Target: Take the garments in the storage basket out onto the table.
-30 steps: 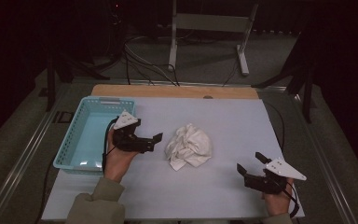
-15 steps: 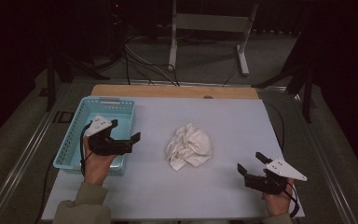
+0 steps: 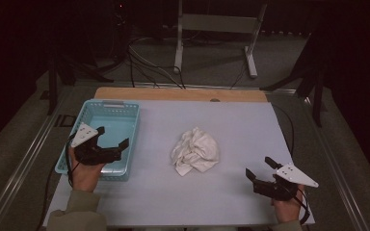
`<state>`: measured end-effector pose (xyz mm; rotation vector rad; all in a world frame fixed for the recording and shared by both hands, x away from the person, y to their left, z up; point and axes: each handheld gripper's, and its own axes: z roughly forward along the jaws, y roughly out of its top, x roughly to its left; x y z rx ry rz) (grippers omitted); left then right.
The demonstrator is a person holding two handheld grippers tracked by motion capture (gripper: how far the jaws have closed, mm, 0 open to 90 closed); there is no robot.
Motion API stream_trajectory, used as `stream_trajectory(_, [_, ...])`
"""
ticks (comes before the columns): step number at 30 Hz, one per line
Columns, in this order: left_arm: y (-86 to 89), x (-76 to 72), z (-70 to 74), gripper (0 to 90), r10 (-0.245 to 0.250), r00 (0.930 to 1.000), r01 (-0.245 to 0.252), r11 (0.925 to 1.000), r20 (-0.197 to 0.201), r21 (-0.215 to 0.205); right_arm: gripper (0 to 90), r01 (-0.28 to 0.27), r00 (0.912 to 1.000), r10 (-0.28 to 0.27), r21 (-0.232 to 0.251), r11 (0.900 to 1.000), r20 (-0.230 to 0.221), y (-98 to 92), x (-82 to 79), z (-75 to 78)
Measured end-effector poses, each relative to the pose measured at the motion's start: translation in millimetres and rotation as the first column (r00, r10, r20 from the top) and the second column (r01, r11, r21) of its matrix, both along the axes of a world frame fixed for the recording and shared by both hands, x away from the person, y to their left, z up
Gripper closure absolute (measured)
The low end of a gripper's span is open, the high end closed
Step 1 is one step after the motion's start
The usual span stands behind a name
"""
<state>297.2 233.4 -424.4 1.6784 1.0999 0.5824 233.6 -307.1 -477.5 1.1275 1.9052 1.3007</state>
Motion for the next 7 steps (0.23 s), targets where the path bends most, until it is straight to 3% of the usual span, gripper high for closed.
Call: stream_trajectory(7, [4.0, -1.7, -1.5, 0.0, 0.011, 0.9999, -0.011, 0.9999, -0.002, -0.009, 14.8, 0.000, 1.0000, 0.000, -0.001, 1.000, -0.001, -0.2, 0.2, -0.1])
